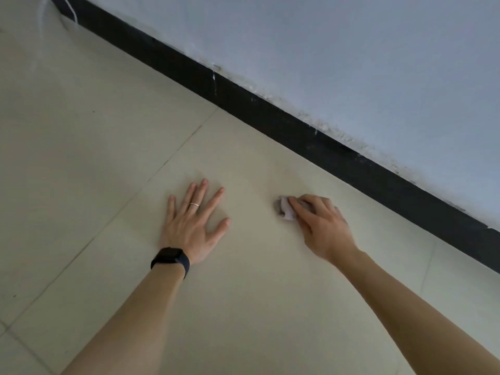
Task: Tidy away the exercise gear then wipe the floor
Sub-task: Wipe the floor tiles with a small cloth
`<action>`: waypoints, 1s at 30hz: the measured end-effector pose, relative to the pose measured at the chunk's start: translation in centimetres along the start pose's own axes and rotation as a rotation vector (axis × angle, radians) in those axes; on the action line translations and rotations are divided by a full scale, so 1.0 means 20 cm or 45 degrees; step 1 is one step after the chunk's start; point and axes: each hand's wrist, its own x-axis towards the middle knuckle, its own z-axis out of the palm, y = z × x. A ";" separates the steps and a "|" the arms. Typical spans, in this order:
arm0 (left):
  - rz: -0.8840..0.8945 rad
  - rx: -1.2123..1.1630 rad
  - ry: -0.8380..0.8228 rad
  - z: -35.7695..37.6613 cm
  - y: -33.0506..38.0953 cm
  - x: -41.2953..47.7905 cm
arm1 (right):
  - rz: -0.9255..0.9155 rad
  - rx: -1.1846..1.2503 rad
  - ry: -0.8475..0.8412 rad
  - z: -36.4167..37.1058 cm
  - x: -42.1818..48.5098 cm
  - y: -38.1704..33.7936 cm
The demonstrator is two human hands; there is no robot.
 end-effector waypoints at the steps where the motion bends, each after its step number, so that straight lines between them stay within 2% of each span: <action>1: 0.003 0.001 -0.002 0.00 0.00 0.00 | 0.089 -0.072 0.046 -0.01 0.04 0.04; 4: -0.009 -0.006 -0.011 -0.02 -0.01 0.01 | 0.726 -0.071 0.130 0.00 0.19 0.06; 5: -0.013 -0.001 -0.017 -0.01 0.00 0.01 | 0.832 -0.003 0.141 0.01 0.23 0.01; 6: -0.017 -0.002 -0.021 -0.01 0.00 0.01 | 0.813 0.064 0.151 0.02 0.26 -0.06; 7: -0.016 -0.012 -0.016 -0.01 0.00 0.01 | 0.671 0.100 0.157 0.04 0.27 -0.14; 10: -0.024 -0.053 0.016 -0.01 0.00 0.02 | -0.005 0.068 0.046 0.09 0.25 -0.25; 11: -0.025 -0.048 0.018 -0.01 0.00 0.02 | -0.147 0.051 0.006 0.08 0.28 -0.22; 12: -0.024 -0.034 0.010 -0.01 0.00 0.02 | -0.179 0.029 -0.023 0.07 0.33 -0.16; 13: -0.022 -0.023 0.005 0.00 0.00 0.02 | -0.096 -0.018 -0.037 0.06 0.39 -0.11; 16: -0.024 -0.030 0.013 0.00 0.00 0.03 | 0.429 -0.125 0.079 0.04 0.50 -0.08; 17: -0.025 -0.030 0.012 0.00 0.00 0.03 | 0.493 -0.091 0.105 0.05 0.51 -0.14; 18: -0.026 -0.031 0.010 0.00 0.00 0.02 | 0.462 -0.039 0.097 0.07 0.50 -0.21; 19: -0.029 -0.034 0.013 -0.01 0.00 0.02 | 0.337 -0.005 0.069 0.09 0.47 -0.29; 22: -0.033 -0.071 0.027 -0.01 -0.01 0.01 | -0.210 0.029 -0.033 0.09 0.43 -0.33; 23: -0.036 -0.078 0.025 -0.01 -0.01 0.01 | -0.303 0.000 -0.039 0.09 0.48 -0.28; 24: -0.037 -0.078 0.019 -0.01 -0.01 0.01 | -0.298 -0.053 -0.030 0.09 0.53 -0.23; 25: -0.034 -0.073 0.016 -0.02 -0.01 0.01 | -0.194 -0.109 0.011 0.09 0.58 -0.18; 28: -0.034 -0.080 0.009 -0.02 -0.01 0.01 | 0.344 -0.058 0.136 0.12 0.67 -0.23; 29: -0.036 -0.094 0.012 -0.02 -0.01 0.01 | 0.387 0.006 0.120 0.13 0.66 -0.30; 30: -0.037 -0.106 0.026 -0.02 -0.01 0.01 | 0.309 0.056 0.085 0.15 0.64 -0.36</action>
